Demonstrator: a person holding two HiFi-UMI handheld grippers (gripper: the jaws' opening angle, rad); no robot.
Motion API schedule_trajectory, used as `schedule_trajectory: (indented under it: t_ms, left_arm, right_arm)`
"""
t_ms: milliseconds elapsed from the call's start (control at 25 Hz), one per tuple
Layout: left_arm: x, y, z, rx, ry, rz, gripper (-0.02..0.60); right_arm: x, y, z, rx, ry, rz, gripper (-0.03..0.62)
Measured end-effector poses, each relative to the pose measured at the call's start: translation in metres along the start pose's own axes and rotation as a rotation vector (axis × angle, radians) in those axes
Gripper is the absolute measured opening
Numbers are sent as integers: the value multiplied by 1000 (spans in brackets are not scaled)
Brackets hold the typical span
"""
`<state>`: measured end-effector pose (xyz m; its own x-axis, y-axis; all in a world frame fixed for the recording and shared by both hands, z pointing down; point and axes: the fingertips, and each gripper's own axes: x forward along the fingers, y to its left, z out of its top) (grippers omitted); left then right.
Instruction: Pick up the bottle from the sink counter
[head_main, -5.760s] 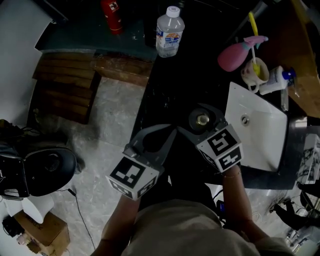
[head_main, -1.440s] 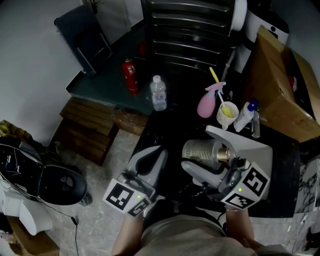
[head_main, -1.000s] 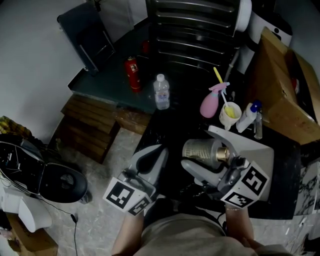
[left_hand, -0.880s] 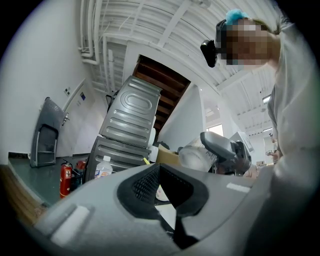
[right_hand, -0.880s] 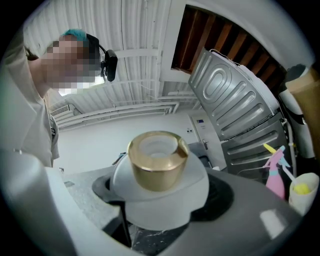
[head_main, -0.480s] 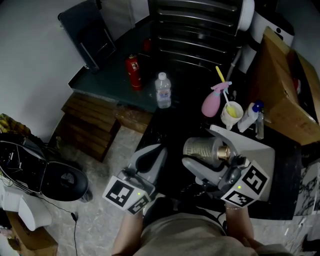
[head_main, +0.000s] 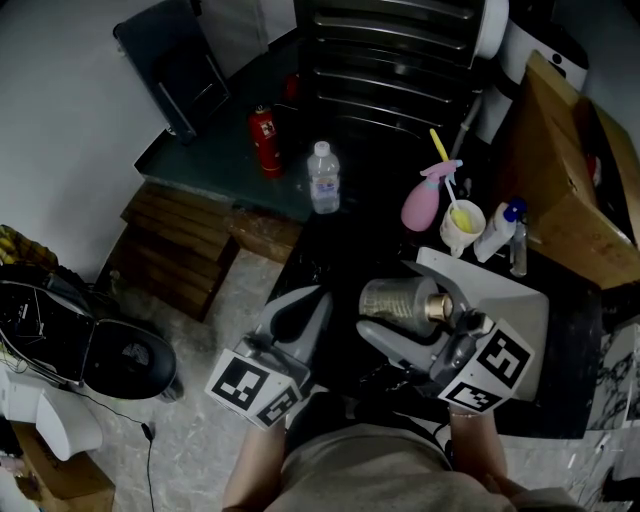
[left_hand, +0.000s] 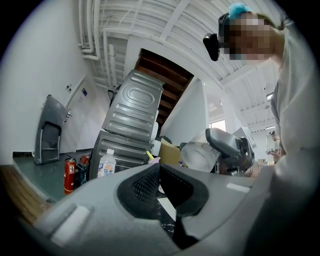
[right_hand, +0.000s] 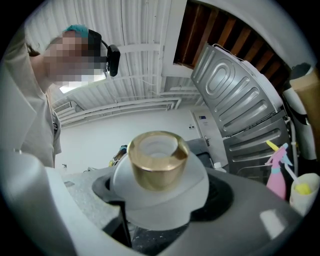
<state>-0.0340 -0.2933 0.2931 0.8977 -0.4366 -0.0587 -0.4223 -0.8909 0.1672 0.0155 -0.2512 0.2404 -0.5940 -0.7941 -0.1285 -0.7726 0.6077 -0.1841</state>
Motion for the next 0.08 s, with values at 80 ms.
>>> schedule_trajectory:
  t_ms: [80]
  left_arm:
    - [1, 1, 0, 10, 5, 3, 5]
  right_arm:
    - [1, 0, 0, 3, 1, 3, 341]
